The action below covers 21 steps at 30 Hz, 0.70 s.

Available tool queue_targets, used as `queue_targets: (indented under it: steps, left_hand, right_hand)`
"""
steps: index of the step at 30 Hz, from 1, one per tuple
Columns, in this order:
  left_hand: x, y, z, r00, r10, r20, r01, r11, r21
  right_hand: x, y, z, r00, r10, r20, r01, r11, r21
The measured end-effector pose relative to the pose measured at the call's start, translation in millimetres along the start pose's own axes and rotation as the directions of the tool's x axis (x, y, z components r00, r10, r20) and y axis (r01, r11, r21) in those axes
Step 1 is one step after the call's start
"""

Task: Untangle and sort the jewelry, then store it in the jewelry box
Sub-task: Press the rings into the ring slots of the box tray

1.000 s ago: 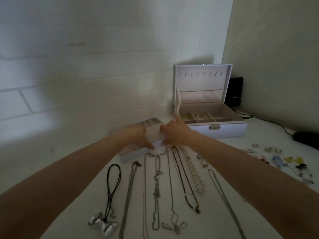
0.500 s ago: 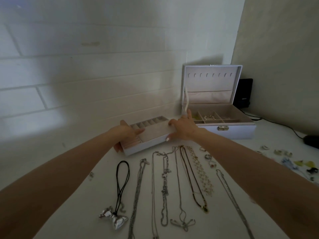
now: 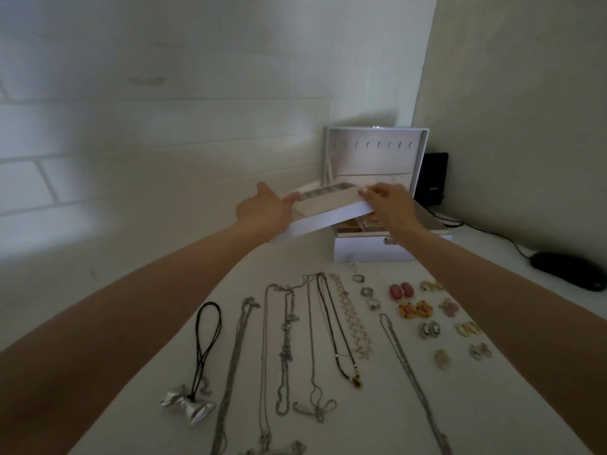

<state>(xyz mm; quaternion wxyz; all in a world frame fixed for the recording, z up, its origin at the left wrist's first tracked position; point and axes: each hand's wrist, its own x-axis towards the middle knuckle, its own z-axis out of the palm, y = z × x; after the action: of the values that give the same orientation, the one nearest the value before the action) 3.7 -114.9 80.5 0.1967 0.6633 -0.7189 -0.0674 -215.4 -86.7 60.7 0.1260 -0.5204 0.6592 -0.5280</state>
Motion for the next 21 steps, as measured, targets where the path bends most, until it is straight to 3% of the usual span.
queue_targets:
  steps: [5, 9, 15, 21]
  left_hand:
    - [1.7, 51.5, 25.2, 0.983, 0.14, 0.123, -0.11, 0.968, -0.227]
    - [1.2, 84.3, 48.2, 0.94, 0.28, 0.193, -0.222, 0.936, -0.275]
    - [3.4, 107.7, 71.4, 0.887, 0.412, 0.208, -0.381, 0.908, -0.176]
    - [13.0, 110.2, 84.4, 0.875, 0.413, 0.252, -0.426, 0.905, -0.003]
  right_hand:
    - [6.2, 28.7, -49.0, 0.983, 0.041, -0.18, -0.053, 0.997, -0.062]
    - [7.9, 51.4, -79.0, 0.959, 0.086, -0.271, -0.112, 0.99, -0.08]
    - [11.2, 73.0, -99.3, 0.915, 0.108, -0.388, -0.14, 0.988, -0.057]
    - [11.5, 87.7, -99.2, 0.935, 0.123, -0.332, -0.174, 0.976, -0.128]
